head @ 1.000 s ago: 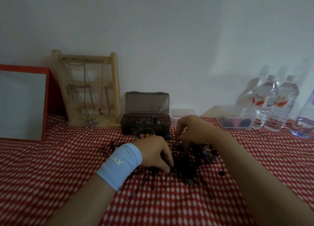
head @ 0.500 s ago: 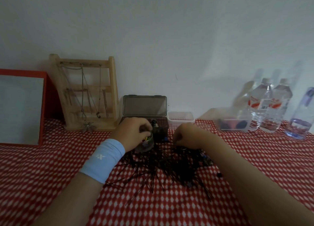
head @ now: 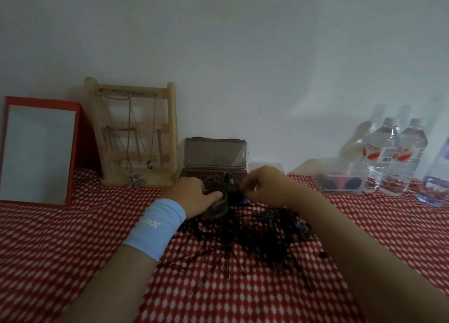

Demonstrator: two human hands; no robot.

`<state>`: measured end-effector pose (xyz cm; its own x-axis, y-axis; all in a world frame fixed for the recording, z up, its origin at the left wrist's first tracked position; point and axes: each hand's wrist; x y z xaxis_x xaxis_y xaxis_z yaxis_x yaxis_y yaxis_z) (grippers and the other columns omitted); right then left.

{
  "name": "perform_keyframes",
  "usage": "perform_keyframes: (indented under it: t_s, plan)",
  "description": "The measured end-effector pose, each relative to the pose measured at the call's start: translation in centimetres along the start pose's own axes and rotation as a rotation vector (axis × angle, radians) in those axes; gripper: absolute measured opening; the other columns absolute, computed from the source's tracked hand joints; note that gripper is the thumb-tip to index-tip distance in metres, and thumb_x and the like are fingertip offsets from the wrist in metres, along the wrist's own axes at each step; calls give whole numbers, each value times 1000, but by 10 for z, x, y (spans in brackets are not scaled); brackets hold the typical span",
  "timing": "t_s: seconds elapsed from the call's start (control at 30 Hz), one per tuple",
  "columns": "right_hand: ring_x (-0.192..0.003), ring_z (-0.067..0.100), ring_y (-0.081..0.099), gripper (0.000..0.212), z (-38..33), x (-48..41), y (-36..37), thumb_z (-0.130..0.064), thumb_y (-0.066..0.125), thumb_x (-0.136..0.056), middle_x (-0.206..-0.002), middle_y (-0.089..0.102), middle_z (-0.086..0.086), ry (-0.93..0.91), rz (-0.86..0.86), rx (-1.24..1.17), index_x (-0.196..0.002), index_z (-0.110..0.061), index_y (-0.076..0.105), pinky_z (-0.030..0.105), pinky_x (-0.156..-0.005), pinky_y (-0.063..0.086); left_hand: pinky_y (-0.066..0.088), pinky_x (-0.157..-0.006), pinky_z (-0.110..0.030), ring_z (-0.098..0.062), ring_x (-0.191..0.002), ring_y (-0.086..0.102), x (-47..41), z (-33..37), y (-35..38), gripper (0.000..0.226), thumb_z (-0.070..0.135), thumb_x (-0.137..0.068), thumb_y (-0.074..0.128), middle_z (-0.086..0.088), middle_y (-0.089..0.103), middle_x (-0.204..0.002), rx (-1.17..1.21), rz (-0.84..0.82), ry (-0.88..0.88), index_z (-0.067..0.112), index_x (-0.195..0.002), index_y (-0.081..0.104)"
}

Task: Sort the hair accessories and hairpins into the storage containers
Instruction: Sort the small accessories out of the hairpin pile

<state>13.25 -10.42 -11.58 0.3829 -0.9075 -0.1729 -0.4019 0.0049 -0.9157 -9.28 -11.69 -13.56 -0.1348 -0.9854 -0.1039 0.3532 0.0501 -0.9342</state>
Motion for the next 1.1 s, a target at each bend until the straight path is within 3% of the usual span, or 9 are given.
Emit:
perform_keyframes:
  t_s: [0.07, 0.17, 0.27, 0.37, 0.47, 0.6, 0.77, 0.9, 1.1]
  plan:
    - [-78, -7, 61, 14, -14, -5, 1, -21, 75, -85, -88, 68, -17, -32, 95, -104, -99, -24, 76, 2, -67, 46, 55, -72, -31, -13, -81, 64, 0, 1, 0, 57, 69, -76, 61, 2, 68, -86, 19, -24, 12, 16, -97, 67]
    - [-76, 1, 68, 27, -26, -11, 8, -28, 79, -85, -95, 71, -14, -33, 76, -203, -111, -24, 73, 14, -73, 56, 52, -64, -25, -9, -75, 63, 2, 1, 1, 51, 64, -70, 71, 7, 66, -81, 45, -34, 38, 21, -98, 68]
    - [-66, 6, 68, 13, -20, -12, 12, -33, 72, -90, -88, 73, -11, 22, 141, -230, -99, -25, 76, 21, -68, 56, 56, -81, -33, -15, -91, 65, 2, -2, 2, 57, 57, -73, 73, 0, 68, -100, 63, -57, 28, 16, -111, 65]
    - [-68, 2, 62, 20, -1, -10, 15, -36, 67, -91, -72, 67, -13, 175, 217, -30, -73, -27, 71, 22, -68, 53, 53, -92, -34, -16, -102, 61, 2, -5, -2, 66, 53, -74, 75, -1, 64, -116, 60, -81, 62, 16, -125, 57]
    - [-68, 11, 65, 23, 12, -9, 24, -45, 70, -80, -74, 69, -7, 328, 83, 182, -76, -23, 75, 35, -73, 61, 51, -92, -29, -10, -103, 57, 1, -5, -5, 73, 52, -72, 77, 6, 58, -121, 93, -133, 111, 22, -133, 51]
    - [-64, 13, 61, 51, 11, -14, 36, -69, 67, -75, -69, 62, -4, 406, 67, 300, -73, -18, 69, 30, -62, 55, 48, -85, -22, -8, -98, 53, 1, -3, -2, 77, 47, -73, 78, 5, 53, -128, 95, -188, 174, 21, -138, 45]
    - [-72, 16, 61, 38, 7, -19, 47, -56, 69, -80, -72, 56, -6, 451, 106, 299, -86, -20, 63, 28, -63, 51, 46, -90, -23, -10, -106, 54, 1, -1, 6, 86, 47, -75, 78, 5, 50, -131, 162, -177, 225, 22, -146, 36]
    - [-68, 17, 64, 36, 14, -16, 37, -55, 67, -77, -71, 64, -2, 449, 87, 198, -77, -18, 67, 37, -72, 60, 45, -85, -20, -9, -102, 55, 0, 1, 10, 78, 44, -76, 78, 5, 47, -129, 214, -95, 254, 24, -141, 41]
    - [-74, -1, 62, 15, -5, 3, 2, -40, 71, -86, -77, 69, -14, 205, 169, -45, -81, -27, 76, 18, -66, 49, 43, -87, -21, -8, -103, 53, 1, 11, 25, 64, 42, -77, 76, 8, 52, -124, 260, 48, 291, 25, -132, 47]
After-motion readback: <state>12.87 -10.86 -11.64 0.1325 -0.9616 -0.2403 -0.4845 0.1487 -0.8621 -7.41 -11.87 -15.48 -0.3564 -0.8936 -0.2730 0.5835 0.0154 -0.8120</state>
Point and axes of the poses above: each hand's wrist, its own x-axis away from the middle knuckle, its own y-axis out of the palm, z = x × y
